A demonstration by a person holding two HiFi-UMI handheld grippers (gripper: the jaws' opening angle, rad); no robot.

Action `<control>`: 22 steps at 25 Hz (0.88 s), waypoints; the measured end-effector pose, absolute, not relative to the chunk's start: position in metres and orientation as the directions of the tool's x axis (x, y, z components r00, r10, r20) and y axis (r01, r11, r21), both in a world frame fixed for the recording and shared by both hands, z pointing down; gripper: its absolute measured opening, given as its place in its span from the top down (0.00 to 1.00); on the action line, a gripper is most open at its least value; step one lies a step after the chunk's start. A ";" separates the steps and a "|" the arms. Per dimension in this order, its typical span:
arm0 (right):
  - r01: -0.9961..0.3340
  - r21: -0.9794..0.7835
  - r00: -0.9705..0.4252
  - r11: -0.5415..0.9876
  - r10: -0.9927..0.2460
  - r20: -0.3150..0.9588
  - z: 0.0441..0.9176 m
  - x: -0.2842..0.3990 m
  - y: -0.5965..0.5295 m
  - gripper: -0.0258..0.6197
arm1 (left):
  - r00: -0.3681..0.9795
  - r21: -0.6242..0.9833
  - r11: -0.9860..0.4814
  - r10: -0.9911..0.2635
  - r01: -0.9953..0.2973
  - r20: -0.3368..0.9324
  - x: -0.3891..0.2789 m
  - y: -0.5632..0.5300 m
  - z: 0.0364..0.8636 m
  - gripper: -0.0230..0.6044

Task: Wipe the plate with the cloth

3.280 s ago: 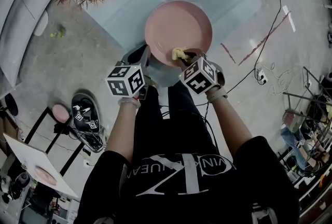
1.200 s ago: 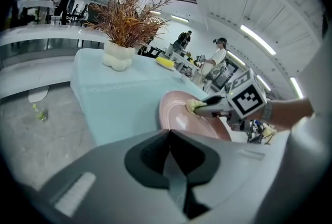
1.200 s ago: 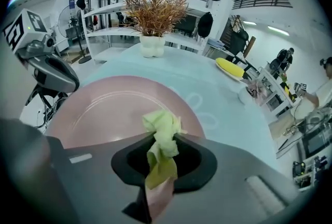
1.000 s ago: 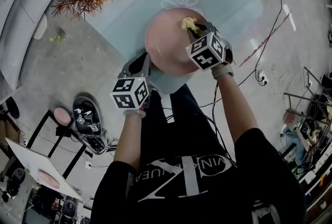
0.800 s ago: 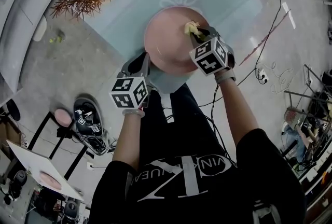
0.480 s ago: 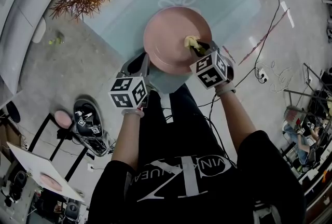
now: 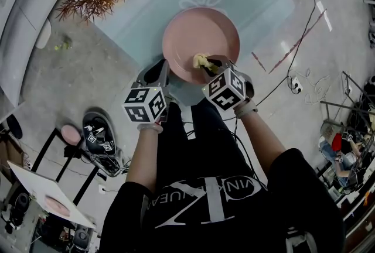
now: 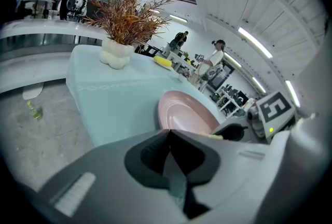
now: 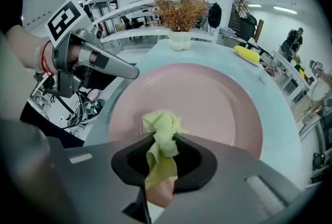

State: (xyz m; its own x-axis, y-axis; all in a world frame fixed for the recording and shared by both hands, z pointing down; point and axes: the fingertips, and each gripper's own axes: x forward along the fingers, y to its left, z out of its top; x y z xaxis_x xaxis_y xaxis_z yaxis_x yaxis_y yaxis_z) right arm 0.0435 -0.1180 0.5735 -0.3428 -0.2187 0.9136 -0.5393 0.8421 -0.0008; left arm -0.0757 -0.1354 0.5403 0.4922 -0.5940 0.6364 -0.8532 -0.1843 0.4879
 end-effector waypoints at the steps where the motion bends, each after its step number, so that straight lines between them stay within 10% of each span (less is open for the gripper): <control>1: -0.529 -0.007 -0.353 0.848 -0.212 0.911 0.574 0.038 -0.118 0.84 | 0.492 0.488 -0.184 -0.595 -0.853 0.636 -0.076 -0.135 0.540 0.96; 22: -0.439 0.078 -0.422 0.895 -0.282 0.862 0.571 -0.009 -0.199 0.83 | 0.476 0.494 -0.155 -0.609 -0.856 0.634 -0.076 -0.136 0.540 0.96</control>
